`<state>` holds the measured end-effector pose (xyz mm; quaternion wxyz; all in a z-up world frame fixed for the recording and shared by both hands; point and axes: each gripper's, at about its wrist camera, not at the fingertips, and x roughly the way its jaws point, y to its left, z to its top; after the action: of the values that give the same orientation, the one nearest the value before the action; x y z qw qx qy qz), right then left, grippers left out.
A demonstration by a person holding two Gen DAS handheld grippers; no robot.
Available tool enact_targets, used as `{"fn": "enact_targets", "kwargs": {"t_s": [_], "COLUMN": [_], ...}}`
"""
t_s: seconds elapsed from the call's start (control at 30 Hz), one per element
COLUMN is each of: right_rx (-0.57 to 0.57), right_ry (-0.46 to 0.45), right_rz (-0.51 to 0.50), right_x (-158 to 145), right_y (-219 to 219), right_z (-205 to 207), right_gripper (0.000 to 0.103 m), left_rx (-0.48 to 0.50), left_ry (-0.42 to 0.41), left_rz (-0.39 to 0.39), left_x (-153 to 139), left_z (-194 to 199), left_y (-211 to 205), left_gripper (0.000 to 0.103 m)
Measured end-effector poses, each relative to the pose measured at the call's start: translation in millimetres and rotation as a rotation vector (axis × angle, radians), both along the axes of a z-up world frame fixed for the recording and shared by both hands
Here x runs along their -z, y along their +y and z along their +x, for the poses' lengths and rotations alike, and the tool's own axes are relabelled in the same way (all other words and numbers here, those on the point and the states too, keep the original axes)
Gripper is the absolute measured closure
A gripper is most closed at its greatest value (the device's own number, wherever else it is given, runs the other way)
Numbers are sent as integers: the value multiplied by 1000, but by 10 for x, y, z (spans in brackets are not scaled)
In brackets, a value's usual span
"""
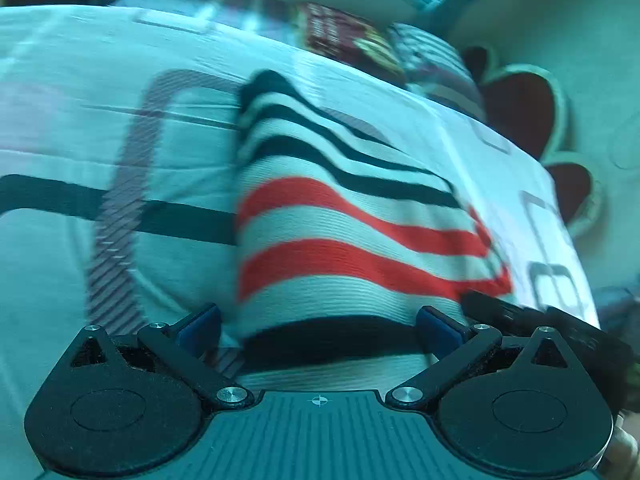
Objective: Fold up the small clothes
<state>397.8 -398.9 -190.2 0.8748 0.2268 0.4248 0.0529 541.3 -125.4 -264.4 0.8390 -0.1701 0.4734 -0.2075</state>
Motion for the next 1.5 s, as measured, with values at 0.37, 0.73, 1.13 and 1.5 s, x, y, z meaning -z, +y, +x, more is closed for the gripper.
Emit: {"fn": "enact_targets", "kwargs": {"t_s": [0.37, 0.73, 1.13, 1.5], "right_rx": [-109, -135, -47, -49], "right_ry": [9, 3, -25, -74], "right_rz": [118, 287, 135, 159], "right_x": [30, 57, -125, -313], "right_y": [-203, -52, 179, 415], "right_z": [-18, 16, -198, -342], "right_gripper": [49, 62, 65, 66], "left_rx": [24, -2, -5, 2], "left_ry": [38, 15, -65, -138], "left_rz": [-86, -73, 76, 142], "left_x": [61, -19, -212, -536], "left_z": [75, 6, -96, -342], "left_y": [102, 52, -116, 52], "left_gripper": [23, 35, 43, 44]}}
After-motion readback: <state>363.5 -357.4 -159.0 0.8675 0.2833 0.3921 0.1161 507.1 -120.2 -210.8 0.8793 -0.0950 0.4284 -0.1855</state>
